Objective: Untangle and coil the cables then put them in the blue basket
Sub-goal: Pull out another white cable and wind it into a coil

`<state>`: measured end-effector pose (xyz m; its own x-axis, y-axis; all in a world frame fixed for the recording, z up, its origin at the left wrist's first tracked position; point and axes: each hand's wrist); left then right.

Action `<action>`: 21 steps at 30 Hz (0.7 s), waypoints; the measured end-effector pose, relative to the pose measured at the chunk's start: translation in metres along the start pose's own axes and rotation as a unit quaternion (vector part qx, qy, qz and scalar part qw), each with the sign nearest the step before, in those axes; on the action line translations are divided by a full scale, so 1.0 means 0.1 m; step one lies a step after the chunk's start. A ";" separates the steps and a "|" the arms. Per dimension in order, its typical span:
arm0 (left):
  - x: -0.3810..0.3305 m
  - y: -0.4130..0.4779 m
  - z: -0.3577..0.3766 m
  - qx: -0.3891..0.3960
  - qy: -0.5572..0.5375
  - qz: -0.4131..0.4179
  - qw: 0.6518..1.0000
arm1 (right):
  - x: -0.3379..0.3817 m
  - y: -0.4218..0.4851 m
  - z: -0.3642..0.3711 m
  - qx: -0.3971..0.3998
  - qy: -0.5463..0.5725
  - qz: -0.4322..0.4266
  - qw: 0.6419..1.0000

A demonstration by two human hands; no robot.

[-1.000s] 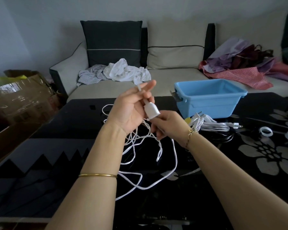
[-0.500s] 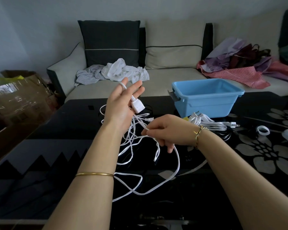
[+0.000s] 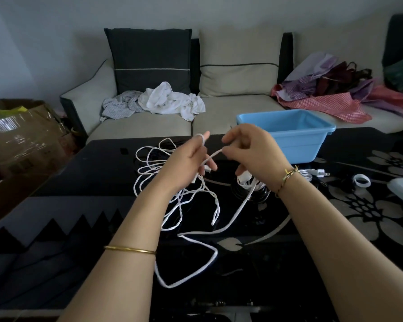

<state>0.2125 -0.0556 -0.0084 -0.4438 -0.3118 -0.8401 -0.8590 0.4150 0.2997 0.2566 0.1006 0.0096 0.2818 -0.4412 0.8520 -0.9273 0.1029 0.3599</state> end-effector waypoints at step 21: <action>-0.27 0.03 -0.12 0.051 -0.598 -0.077 0.796 | -0.23 -0.05 0.34 0.082 0.119 0.096 0.985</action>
<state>0.2188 -0.0566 0.0207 0.2780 0.6463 -0.7106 -0.8276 0.5368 0.1644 0.2460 0.0796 -0.0247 0.1291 -0.2041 0.9704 -0.9909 0.0107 0.1341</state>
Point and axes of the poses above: each hand's wrist, its own y-axis towards the middle knuckle, its own z-axis out of the palm, x = y × z, and after that the axes turned 1 degree about z, right-handed
